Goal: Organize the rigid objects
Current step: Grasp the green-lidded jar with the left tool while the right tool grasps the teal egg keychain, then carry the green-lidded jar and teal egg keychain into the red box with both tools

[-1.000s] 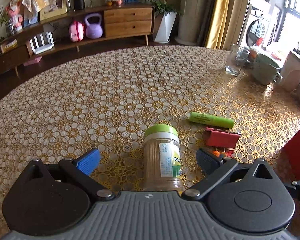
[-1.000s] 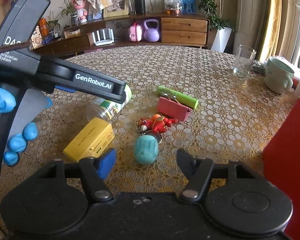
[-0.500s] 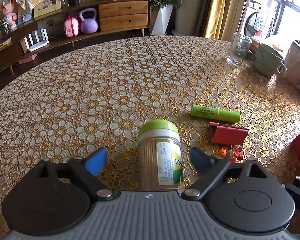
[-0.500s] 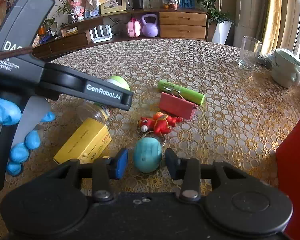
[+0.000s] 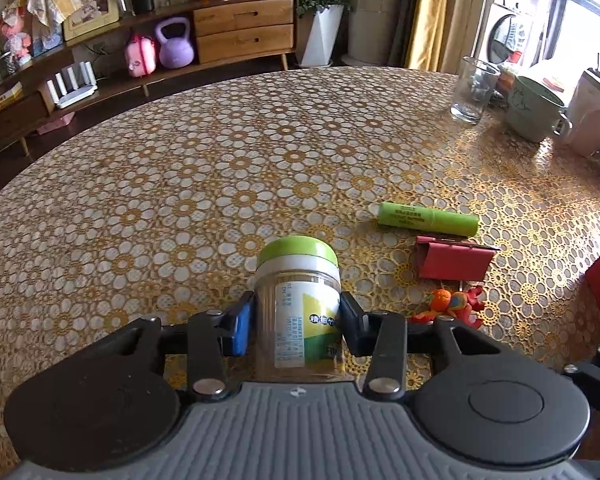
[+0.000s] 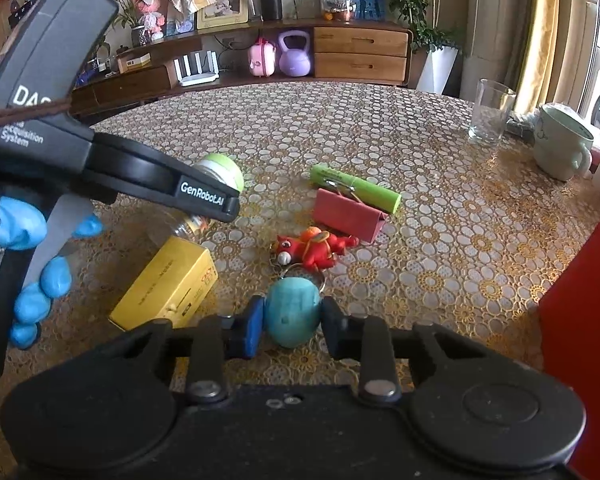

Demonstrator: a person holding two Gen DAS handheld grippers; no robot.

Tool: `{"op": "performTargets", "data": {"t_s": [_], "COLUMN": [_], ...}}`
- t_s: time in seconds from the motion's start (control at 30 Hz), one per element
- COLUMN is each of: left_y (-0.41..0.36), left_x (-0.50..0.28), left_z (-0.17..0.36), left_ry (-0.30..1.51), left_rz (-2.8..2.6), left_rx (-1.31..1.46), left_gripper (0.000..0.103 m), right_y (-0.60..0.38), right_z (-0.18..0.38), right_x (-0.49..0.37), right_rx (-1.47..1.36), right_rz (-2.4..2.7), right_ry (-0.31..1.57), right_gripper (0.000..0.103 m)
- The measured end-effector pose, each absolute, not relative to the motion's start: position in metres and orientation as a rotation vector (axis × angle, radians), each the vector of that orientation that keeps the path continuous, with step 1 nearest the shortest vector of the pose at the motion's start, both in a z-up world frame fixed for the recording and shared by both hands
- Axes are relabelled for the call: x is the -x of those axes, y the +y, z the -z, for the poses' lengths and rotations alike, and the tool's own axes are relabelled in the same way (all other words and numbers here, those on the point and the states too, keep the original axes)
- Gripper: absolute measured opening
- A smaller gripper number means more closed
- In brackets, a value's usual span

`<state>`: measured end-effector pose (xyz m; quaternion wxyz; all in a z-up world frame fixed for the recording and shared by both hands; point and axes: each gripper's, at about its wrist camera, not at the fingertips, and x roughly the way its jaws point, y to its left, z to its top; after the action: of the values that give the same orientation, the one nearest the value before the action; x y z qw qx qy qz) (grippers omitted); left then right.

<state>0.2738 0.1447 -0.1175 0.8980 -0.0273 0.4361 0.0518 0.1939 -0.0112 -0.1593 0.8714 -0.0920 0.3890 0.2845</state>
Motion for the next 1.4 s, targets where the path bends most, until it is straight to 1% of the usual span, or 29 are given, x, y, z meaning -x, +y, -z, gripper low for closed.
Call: {"op": "performTargets", "data": {"t_s": [0.3,0.67,1.03,1.4], "left_y": [0.153,0.144,0.096,0.027], "left_x": [-0.258,-0.223,-0.176,-0.155], "left_z": [0.095,0.053,0.006,-0.021], "left_ry": [0.886,0.853,0.833,0.829], "left_rz": [-0.128,-0.106,0.021,0.13], "left_rx": [0.074,0.103,0.094,0.048], "left_gripper": [0.043,0.043,0.043,0.044], "right_y": [-0.025,-0.057,-0.118,-0.177], "right_z": [0.137,0.09,0.045,0.026], "right_x": [-0.176,-0.144,-0.113,-0.105], "right_rx": [0.165,0.131,0.106,0.077], "right_rz": [-0.614,-0.661,-0.657,-0.59], "right_ry": [0.794,0.745,0.667,0.625], "right_gripper": [0.029,0.029,0.029,0.029]}}
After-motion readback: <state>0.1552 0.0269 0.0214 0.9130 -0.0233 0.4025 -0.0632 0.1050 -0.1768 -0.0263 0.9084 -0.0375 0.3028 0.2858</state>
